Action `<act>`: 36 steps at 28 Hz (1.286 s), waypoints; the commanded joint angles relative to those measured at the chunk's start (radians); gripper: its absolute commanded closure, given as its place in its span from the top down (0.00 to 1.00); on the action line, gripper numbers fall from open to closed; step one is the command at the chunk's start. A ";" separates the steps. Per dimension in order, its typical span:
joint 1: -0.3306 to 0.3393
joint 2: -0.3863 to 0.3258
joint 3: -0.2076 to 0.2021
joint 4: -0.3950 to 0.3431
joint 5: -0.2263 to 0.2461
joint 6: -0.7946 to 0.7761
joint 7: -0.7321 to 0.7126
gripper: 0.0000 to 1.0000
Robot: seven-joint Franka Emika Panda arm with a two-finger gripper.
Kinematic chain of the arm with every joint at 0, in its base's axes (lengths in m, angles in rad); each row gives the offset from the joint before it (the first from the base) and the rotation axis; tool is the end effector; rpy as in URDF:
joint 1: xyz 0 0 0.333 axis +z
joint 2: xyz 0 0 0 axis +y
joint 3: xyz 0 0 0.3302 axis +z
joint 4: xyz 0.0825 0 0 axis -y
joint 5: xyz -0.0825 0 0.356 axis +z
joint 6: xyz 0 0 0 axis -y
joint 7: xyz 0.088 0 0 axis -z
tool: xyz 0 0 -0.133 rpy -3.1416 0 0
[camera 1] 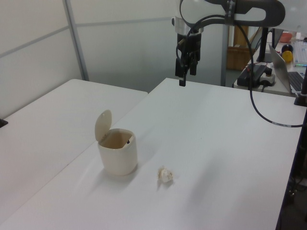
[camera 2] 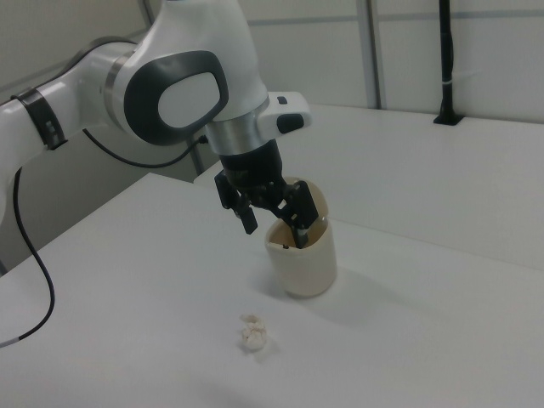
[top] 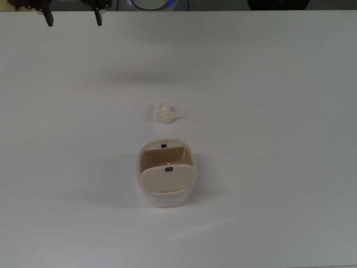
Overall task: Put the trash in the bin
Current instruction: 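Lower the open gripper down onto the crumpled white paper ball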
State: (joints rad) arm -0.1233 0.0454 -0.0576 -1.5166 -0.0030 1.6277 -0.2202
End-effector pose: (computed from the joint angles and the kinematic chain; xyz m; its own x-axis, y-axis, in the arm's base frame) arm 0.5403 -0.0984 0.6179 0.9972 0.0401 0.0629 0.0389 -0.9990 0.0198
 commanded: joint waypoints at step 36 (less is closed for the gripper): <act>0.208 0.198 0.013 -0.427 0.037 0.513 -0.154 1.00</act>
State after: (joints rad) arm 0.0591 0.2356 -0.0389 -1.9351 0.0481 2.0745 -0.3709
